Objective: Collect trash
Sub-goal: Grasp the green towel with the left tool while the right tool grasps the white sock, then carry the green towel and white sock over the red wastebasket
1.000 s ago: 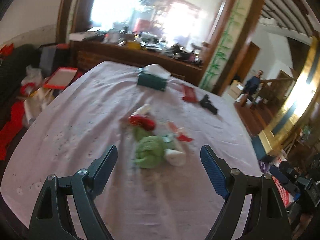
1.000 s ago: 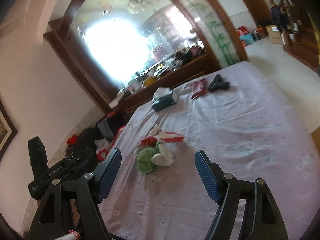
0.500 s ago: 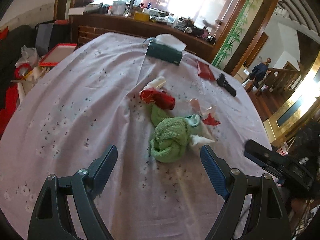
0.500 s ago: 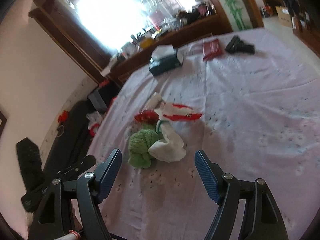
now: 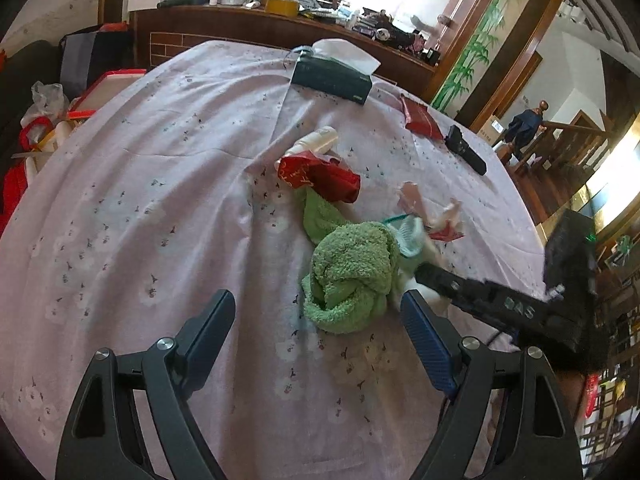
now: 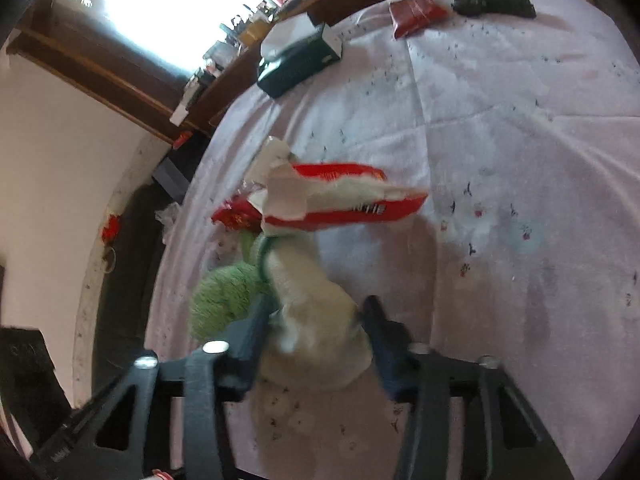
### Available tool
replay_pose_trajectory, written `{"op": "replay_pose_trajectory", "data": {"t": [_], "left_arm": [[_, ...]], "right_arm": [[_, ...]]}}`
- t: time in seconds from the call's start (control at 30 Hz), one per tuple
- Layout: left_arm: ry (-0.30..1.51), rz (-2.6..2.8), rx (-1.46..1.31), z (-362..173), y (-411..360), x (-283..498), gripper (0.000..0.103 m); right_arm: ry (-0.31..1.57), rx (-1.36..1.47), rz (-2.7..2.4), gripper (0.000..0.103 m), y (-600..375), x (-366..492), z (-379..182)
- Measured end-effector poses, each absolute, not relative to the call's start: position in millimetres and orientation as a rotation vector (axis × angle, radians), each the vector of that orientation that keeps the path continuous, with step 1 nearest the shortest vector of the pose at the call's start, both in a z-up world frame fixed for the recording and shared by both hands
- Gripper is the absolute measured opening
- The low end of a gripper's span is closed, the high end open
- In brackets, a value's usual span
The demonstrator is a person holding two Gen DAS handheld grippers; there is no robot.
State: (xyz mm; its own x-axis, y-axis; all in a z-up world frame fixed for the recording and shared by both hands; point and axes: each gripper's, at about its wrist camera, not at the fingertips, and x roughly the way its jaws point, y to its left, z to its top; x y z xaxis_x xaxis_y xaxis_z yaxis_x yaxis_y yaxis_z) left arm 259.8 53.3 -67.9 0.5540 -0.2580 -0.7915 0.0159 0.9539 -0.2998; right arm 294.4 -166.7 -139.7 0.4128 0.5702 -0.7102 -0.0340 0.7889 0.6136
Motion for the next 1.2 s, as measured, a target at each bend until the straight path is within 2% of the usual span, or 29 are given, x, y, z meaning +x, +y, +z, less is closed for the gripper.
{"op": "replay_pose_trajectory", "data": {"t": [0.07, 0.43, 0.53, 0.57, 0.6, 0.7, 0.93, 1.2], "left_arm": [[0.985, -0.171, -0.27, -71.1, 49.2, 262.9, 0.083], [1.074, -0.145, -0.211, -103.2, 17.7, 304.8, 0.083], [1.099, -0.161, -0.251, -111.7, 16.5, 309.5, 0.064], [1.115, -0.174, -0.267, -113.6, 15.8, 309.3, 0.053], [1.115, -0.176, -0.277, -112.9, 14.6, 305.8, 0.047], [1.09, -0.142, -0.242, -105.9, 8.2, 290.9, 0.038], [1.039, -0.214, -0.263, -82.7, -16.1, 220.1, 0.036], [0.993, -0.399, -0.215, -61.8, -78.1, 145.8, 0.036]], "right_arm": [[1.078, 0.572, 0.428, 0.019, -170.5, 285.2, -135.8], [0.923, 0.573, 0.394, 0.015, -230.5, 189.5, -92.0], [0.871, 0.571, 0.386, 0.015, -242.7, 162.2, -79.8], [0.863, 0.571, 0.389, 0.015, -245.4, 154.8, -77.2], [0.858, 0.575, 0.392, 0.015, -248.0, 148.7, -75.3], [0.839, 0.591, 0.395, 0.015, -258.1, 127.4, -72.2], [0.777, 0.621, 0.365, 0.015, -284.3, 83.9, -61.1], [0.705, 0.641, 0.29, 0.015, -317.5, 24.8, -44.5]]}}
